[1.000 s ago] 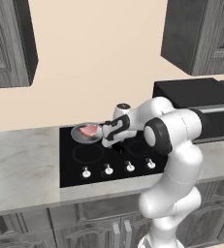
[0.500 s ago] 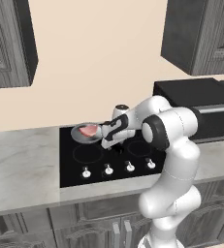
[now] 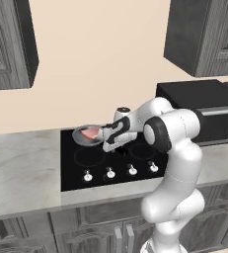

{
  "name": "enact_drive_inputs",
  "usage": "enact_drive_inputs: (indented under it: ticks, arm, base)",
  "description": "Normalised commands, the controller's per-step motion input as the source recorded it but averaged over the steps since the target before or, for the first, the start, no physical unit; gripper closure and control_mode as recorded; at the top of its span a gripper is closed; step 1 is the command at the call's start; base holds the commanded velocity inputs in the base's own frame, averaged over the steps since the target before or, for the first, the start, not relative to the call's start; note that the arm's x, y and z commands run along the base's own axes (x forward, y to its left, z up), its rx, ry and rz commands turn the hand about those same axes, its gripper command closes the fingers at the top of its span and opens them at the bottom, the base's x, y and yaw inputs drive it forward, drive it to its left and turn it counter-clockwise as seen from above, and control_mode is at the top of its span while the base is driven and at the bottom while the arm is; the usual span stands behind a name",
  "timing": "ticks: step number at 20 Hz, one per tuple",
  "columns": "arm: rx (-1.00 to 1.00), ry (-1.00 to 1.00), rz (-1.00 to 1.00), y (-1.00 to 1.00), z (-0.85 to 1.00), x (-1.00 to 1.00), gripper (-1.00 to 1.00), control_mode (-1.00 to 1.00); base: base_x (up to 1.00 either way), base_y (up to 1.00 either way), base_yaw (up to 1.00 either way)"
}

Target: Pick up the pan with the steak in it and place it on the dining table. Then place the steak on the plate.

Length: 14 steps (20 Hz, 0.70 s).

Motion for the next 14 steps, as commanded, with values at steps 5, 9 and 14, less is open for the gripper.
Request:
enact_drive_inputs:
  ticks: [5,9,14]
  arm:
    - [0.03,0.00,-0.02,0.00,0.34,0.04,1.00,-1.00]
    - [0.06,0.00,0.00,0.00,0.62,-0.02,1.00,-1.00]
    - [0.03,0.00,0.02,-0.06,0.77,-0.42,1.00,-1.00]
  base:
    - [0.00,0.00,0.00]
    - [0.00,0.00,0.00]
    - [0.00,0.00,0.00]
